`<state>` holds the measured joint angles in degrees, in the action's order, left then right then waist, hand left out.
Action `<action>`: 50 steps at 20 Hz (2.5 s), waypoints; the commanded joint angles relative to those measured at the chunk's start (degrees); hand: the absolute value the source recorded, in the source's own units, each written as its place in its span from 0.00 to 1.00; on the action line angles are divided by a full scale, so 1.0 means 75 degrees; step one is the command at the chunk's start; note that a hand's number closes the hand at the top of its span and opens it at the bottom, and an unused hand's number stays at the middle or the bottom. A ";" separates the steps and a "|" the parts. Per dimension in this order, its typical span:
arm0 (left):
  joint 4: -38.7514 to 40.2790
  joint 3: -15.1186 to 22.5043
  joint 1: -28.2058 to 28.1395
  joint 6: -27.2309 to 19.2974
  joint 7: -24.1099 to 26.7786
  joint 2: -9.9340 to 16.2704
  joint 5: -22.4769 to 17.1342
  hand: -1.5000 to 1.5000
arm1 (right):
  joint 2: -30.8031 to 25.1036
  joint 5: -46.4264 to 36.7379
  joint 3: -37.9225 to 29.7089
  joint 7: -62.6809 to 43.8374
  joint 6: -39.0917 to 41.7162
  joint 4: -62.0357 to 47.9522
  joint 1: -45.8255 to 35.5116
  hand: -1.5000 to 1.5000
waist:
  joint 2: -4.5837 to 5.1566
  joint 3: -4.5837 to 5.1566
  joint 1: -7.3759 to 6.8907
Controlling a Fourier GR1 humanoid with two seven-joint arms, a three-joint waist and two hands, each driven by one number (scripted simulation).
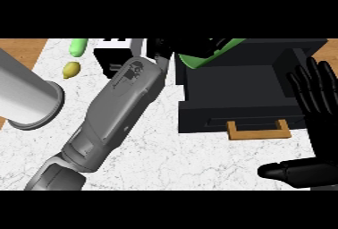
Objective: Pick up the cup, place it into the drawer and close the drawer
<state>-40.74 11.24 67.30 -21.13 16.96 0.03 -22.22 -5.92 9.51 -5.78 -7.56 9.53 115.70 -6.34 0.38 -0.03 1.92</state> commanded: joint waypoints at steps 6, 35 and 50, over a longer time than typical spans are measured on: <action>0.1767 0.0867 0.0951 -0.0124 0.0182 -0.0004 -0.0938 1.00 | 0.0095 -0.0044 0.0299 -0.0383 -0.0108 0.0196 -0.0235 0.00 | 0.0043 -0.0001 0.0188; 0.1700 0.2612 0.0933 -0.0483 0.1425 -0.0004 -0.2852 0.00 | 0.0091 0.1124 0.0098 -0.0246 0.0486 0.0391 0.0210 0.00 | 0.0054 -0.0003 0.0370; -0.0923 0.1810 -0.0655 -0.0566 0.0616 0.1315 -0.3188 0.00 | -0.1150 0.0332 0.0038 -0.0080 0.1685 0.0455 0.0431 1.00 | -0.0136 0.0008 -0.0480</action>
<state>-41.26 25.67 67.17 -24.19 23.24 6.28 -45.99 -12.63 14.96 -6.41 -8.81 20.01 119.16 -3.71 -0.44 0.02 -0.65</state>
